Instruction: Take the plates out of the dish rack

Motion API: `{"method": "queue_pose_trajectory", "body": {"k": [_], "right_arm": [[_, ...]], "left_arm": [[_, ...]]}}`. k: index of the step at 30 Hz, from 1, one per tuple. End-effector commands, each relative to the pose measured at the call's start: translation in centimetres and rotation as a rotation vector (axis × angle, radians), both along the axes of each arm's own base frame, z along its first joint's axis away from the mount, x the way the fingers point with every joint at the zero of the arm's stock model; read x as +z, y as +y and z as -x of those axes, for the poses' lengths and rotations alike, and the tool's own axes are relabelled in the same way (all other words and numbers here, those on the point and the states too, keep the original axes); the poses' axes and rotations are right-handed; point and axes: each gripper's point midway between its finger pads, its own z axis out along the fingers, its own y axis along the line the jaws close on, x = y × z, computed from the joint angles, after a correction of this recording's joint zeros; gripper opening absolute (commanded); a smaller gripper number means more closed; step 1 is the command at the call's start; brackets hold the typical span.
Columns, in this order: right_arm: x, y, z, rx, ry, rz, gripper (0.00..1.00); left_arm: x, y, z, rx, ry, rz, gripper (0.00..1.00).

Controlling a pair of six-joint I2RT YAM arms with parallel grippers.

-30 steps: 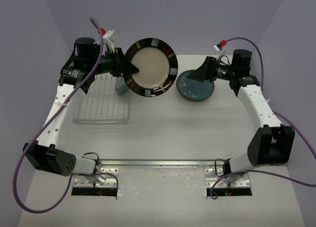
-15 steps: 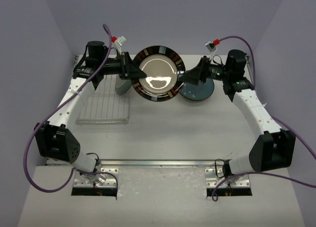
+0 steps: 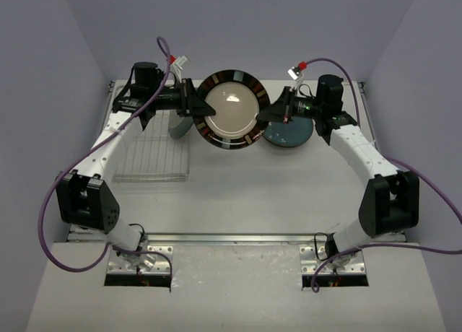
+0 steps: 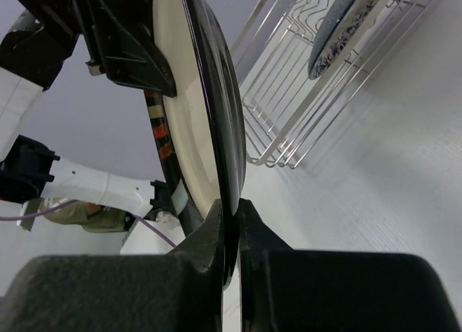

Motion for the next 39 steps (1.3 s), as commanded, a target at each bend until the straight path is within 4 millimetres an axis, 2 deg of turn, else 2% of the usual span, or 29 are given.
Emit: {"method": "queue_pose_trajectory", "body": {"k": [1, 5, 6, 7, 11, 14, 17, 21, 24, 29, 36, 39], "right_arm": [[2.0, 0.5, 0.5, 0.048, -0.086, -0.040, 0.00], [1.4, -0.3, 0.0, 0.015, -0.035, -0.049, 0.00], [1.2, -0.7, -0.3, -0.002, -0.015, -0.055, 0.00], [0.8, -1.3, -0.6, -0.023, 0.014, -0.064, 0.00], [0.0, -4.0, -1.9, -0.088, 0.097, -0.111, 0.00], [-0.9, -7.3, -3.2, -0.159, 0.171, -0.147, 0.00], [-1.8, -9.4, -3.8, -0.209, 0.190, -0.149, 0.00], [-4.3, -12.7, -5.7, -0.306, 0.267, -0.103, 0.00], [-6.8, -15.1, -7.5, -0.392, 0.288, -0.032, 0.00], [-9.6, -16.8, -9.3, -0.429, 0.364, -0.022, 0.00], [-12.5, -17.7, -11.0, -0.456, 0.414, 0.019, 0.00], [-14.5, -18.0, -11.2, -0.463, 0.449, 0.040, 0.00]], "left_arm": [[3.1, -0.6, 0.6, -0.032, -0.111, 0.025, 0.11], [2.0, 0.1, -0.5, 0.043, -0.103, -0.033, 0.84], [1.8, 0.4, -1.0, 0.074, -0.106, -0.054, 0.95], [1.4, 0.9, -1.6, 0.115, -0.106, -0.084, 1.00], [0.6, 1.8, -2.6, 0.186, -0.096, -0.136, 1.00], [0.2, 2.9, -3.7, 0.257, -0.089, -0.179, 1.00], [0.9, 4.3, -4.8, 0.336, -0.121, -0.229, 1.00], [1.6, 6.4, -6.0, 0.459, -0.156, -0.307, 1.00], [2.2, 7.0, -5.9, 0.484, -0.178, -0.323, 1.00], [3.0, 7.4, -5.4, 0.502, -0.204, -0.322, 1.00], [3.0, 7.5, -5.0, 0.500, -0.210, -0.329, 1.00], [2.7, 7.5, -5.1, 0.499, -0.205, -0.331, 1.00]]}}
